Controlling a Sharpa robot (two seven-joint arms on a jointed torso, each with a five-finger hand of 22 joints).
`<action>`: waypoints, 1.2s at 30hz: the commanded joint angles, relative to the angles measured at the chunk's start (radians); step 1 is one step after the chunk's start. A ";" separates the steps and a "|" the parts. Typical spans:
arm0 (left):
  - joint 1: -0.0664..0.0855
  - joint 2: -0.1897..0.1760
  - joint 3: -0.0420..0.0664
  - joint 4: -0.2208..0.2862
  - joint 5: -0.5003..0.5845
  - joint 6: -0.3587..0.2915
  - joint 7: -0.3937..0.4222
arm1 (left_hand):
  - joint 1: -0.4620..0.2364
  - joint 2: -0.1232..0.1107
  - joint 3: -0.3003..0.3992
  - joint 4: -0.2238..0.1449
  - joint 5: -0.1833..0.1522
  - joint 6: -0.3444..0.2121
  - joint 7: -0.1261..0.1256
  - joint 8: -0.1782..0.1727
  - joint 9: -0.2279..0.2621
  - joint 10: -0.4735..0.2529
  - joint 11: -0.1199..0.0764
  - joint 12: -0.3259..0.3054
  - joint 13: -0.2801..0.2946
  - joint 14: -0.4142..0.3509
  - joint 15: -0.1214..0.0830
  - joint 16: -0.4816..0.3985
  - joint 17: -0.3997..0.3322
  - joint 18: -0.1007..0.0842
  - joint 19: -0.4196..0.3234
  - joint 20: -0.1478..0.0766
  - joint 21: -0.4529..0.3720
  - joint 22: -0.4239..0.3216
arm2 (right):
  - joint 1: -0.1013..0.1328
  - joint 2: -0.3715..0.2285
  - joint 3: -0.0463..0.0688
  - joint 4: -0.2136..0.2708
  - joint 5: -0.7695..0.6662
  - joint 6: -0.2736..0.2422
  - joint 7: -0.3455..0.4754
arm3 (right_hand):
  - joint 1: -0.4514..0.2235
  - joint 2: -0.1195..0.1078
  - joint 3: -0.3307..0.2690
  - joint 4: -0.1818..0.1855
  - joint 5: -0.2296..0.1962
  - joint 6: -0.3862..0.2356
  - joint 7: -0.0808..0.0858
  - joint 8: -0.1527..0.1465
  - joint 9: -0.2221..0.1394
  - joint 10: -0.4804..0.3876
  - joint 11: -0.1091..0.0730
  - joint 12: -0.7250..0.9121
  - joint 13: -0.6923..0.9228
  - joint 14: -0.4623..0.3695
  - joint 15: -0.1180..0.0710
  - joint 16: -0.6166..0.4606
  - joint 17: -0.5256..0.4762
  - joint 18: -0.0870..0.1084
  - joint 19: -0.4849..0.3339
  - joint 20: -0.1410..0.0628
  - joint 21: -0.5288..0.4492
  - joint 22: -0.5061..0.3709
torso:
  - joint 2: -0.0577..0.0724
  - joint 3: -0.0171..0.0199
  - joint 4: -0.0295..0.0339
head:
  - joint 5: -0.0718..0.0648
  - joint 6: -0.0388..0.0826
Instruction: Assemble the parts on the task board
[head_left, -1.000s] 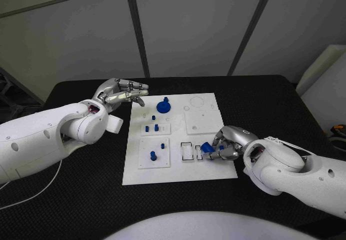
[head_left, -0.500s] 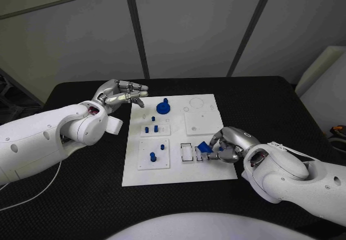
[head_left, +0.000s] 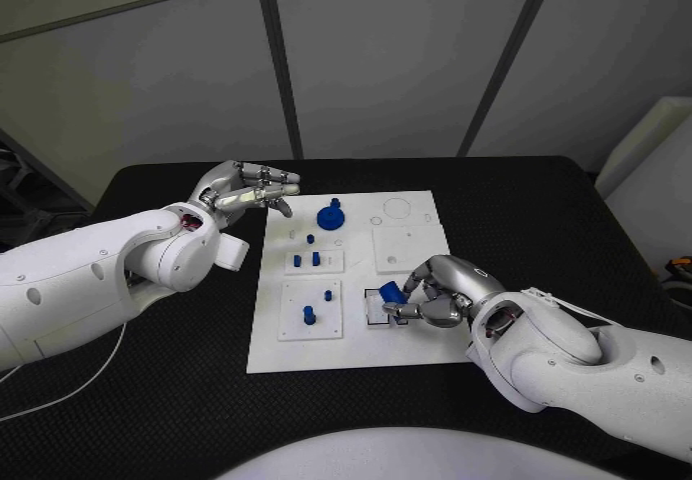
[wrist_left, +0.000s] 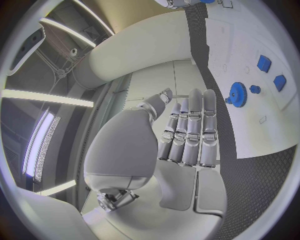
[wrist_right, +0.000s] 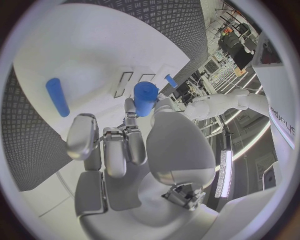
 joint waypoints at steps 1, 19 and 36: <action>0.001 0.001 0.001 0.003 0.003 0.009 0.007 | -0.005 0.007 -0.003 -0.002 -0.004 0.000 -0.008 -0.001 -0.001 0.005 0.000 0.005 0.000 0.002 -0.003 -0.005 -0.001 0.006 -0.003 0.002 -0.003 -0.001 | 0.002 0.017 0.000 -0.012 0.010 0.045 0.005 | -0.023 -0.001 -0.011 -0.001 -0.017 0.019 -0.019 0.001 0.005 0.032 -0.005 -0.003 0.126 0.102 -0.006 0.005 0.263 -0.010 0.004 -0.003 0.005 0.001 | 0.001 -0.0001 -0.0004 | 0.003 0.001; 0.001 0.005 0.001 0.001 0.003 0.014 0.004 | -0.005 0.007 -0.003 -0.002 -0.004 0.000 -0.008 -0.001 -0.001 0.005 0.000 0.005 0.000 0.002 -0.003 -0.005 -0.001 0.006 -0.003 0.002 -0.003 -0.001 | 0.002 0.072 0.001 -0.061 -0.013 0.076 -0.031 | -0.182 -0.080 -0.002 0.002 -0.256 0.006 -0.019 0.021 0.038 0.024 -0.006 -0.025 0.116 0.100 -0.007 0.001 0.255 -0.007 -0.005 -0.004 -0.007 -0.011 | 0.002 0.0012 -0.0029 | 0.012 0.002; 0.001 0.006 0.001 -0.002 0.003 0.016 -0.001 | -0.006 0.007 -0.003 -0.002 -0.004 0.000 -0.008 -0.001 -0.001 0.001 0.000 0.005 -0.001 0.002 -0.003 -0.006 -0.002 0.006 -0.003 0.002 -0.004 -0.001 | 0.002 0.070 0.001 -0.049 -0.025 0.049 -0.007 | -0.251 -0.122 0.005 0.003 -0.357 -0.008 -0.016 0.028 0.054 0.014 -0.002 -0.047 0.101 0.101 -0.003 0.002 0.256 -0.006 -0.008 0.000 -0.012 -0.015 | 0.002 0.0021 -0.0038 | 0.012 0.003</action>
